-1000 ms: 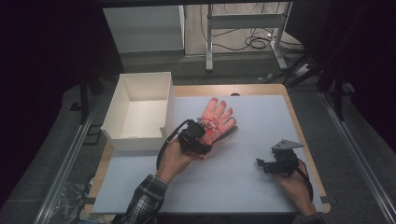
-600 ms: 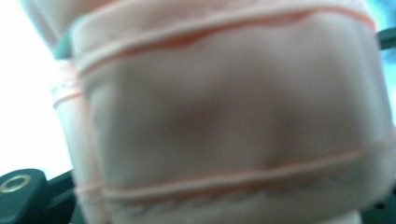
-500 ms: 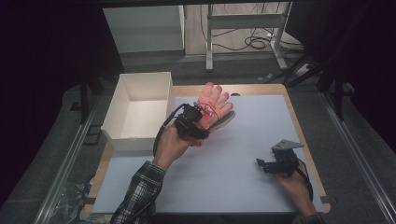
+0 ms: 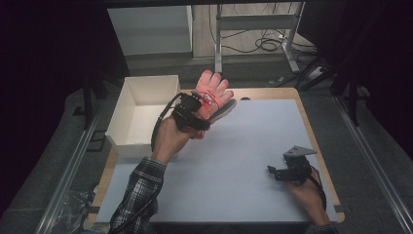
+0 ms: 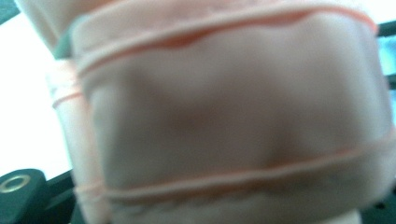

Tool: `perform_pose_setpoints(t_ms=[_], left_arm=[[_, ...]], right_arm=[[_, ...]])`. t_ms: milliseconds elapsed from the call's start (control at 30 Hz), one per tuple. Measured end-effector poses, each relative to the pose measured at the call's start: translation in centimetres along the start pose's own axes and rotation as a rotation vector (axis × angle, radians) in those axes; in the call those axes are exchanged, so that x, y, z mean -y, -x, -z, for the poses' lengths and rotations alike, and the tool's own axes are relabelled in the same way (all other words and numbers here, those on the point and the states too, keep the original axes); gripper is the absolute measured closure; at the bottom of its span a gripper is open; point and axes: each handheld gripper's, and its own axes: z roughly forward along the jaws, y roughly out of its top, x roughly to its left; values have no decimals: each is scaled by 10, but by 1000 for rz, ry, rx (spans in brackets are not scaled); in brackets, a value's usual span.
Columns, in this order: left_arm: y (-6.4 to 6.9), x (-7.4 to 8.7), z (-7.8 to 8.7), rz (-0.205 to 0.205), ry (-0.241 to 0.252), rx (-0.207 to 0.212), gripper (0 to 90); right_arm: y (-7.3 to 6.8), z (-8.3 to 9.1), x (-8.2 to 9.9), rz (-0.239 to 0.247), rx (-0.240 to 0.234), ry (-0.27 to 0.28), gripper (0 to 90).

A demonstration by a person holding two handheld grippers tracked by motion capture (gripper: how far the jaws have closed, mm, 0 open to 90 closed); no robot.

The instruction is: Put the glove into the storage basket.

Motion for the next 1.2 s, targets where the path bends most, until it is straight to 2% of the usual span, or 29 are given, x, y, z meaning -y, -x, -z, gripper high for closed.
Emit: perform_pose_setpoints(t_ms=[233,500,767,833,1200], left_arm=[[-22,-2,15,58,28,-47,468],[-42,2,27,105,35,-91,467],[-63,13,40,161,46,-141,463],[-72,19,44,188,54,-156,462],[-93,37,47,265,61,-204,460]], right_arm=[[0,0,0,1,0,0,176],[0,0,0,1,0,1,175],[0,0,0,1,1,1,175],[0,0,0,1,2,1,175],[0,0,0,0,1,1,175]])
